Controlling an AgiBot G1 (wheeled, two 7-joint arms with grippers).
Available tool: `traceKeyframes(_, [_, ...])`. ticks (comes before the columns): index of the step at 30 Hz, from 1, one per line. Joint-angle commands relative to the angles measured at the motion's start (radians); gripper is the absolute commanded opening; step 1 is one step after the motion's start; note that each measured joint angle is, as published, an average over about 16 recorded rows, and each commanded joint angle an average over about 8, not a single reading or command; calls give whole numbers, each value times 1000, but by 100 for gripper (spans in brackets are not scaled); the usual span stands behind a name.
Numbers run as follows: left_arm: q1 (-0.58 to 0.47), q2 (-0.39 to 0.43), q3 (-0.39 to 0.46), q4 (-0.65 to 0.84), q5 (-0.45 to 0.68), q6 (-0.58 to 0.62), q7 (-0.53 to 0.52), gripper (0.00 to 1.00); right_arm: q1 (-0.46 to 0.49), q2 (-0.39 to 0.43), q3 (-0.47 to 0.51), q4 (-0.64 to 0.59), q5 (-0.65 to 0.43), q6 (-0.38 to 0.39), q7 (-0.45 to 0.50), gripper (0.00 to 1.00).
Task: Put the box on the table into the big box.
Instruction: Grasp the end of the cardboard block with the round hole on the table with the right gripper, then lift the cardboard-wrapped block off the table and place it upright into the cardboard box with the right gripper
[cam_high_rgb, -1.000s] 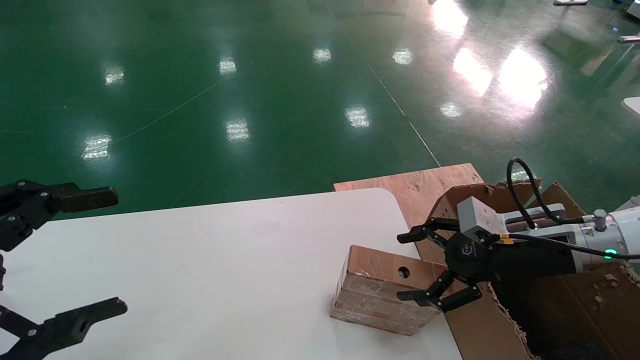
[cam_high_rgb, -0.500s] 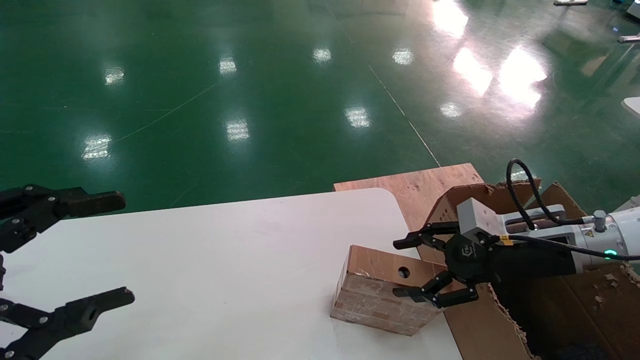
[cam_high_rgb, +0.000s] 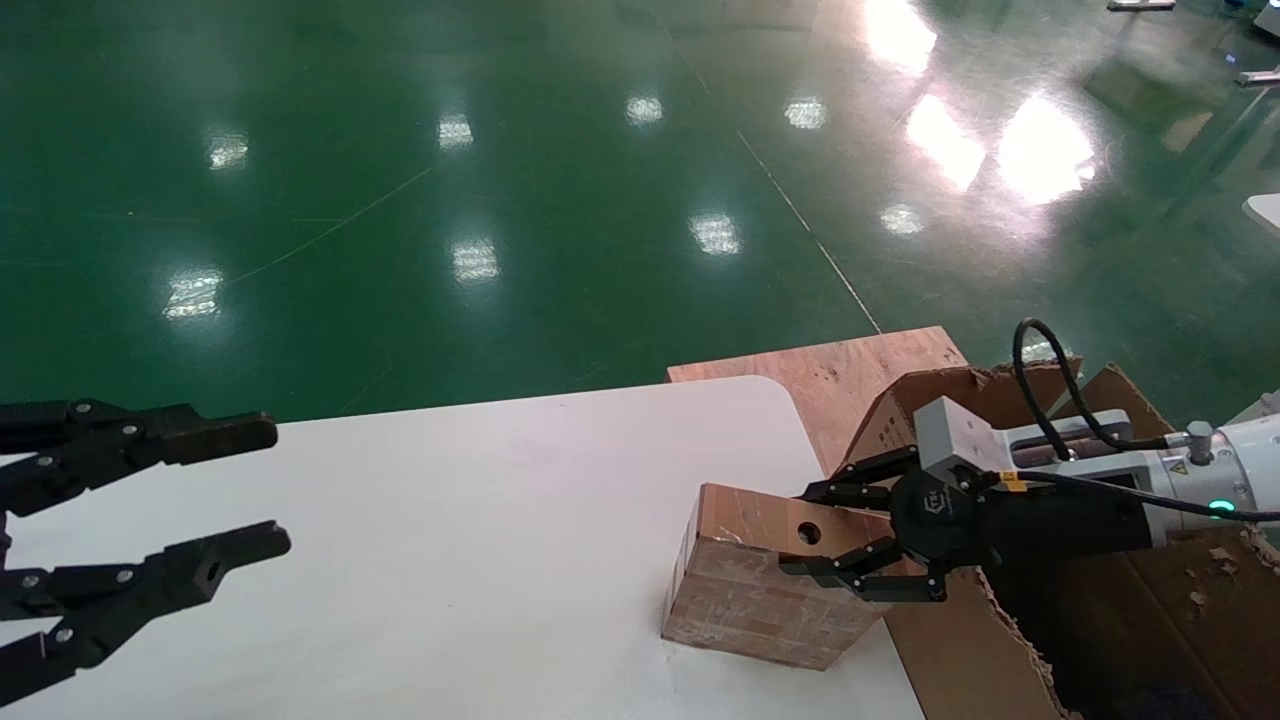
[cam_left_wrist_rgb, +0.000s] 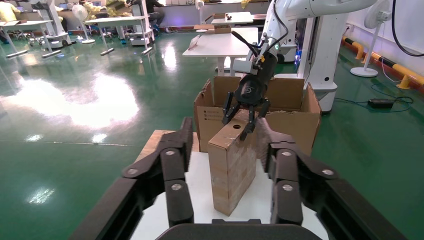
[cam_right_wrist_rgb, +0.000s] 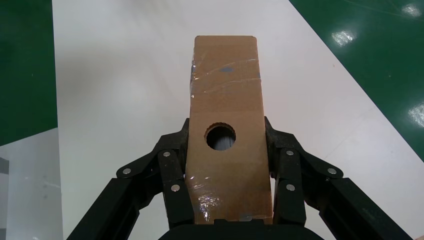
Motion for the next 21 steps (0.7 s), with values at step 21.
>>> traceKeyframes(21, [0,0,0,0,0,0,0,0,169,360,161,556,284,311,290,0])
